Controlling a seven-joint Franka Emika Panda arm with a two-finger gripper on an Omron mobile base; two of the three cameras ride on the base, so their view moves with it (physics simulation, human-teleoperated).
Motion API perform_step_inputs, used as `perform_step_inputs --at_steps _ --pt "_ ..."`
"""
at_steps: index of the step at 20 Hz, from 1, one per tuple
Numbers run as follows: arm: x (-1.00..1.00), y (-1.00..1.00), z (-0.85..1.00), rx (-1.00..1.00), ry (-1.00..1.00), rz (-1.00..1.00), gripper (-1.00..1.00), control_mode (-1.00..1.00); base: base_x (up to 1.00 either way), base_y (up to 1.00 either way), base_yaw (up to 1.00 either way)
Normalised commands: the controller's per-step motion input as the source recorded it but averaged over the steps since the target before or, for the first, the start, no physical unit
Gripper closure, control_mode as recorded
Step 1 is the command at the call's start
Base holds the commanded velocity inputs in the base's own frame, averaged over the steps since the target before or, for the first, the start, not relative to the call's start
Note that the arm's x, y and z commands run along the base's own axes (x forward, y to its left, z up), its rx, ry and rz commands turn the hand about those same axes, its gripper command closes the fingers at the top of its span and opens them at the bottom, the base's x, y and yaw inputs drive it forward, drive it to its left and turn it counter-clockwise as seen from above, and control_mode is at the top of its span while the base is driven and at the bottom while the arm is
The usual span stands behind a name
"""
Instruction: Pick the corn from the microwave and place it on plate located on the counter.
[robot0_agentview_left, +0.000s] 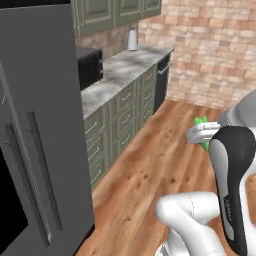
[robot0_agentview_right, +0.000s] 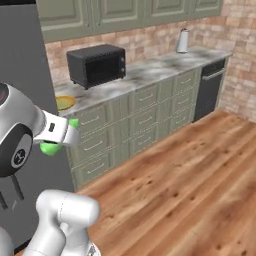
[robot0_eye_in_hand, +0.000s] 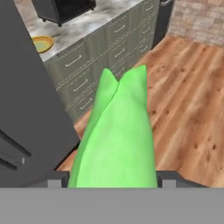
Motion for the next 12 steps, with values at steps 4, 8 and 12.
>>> perform_step_inputs --at_steps 4,8,12 --pt "0.0 0.0 0.0 0.0 0.0 0.0 1.0 1.0 1.0 -0.47 -0.1" --pt "0.0 0.0 0.0 0.0 0.0 0.0 1.0 1.0 1.0 -0.55 0.29" --pt "0.0 0.0 0.0 0.0 0.0 0.0 1.0 1.0 1.0 -0.59 0.54"
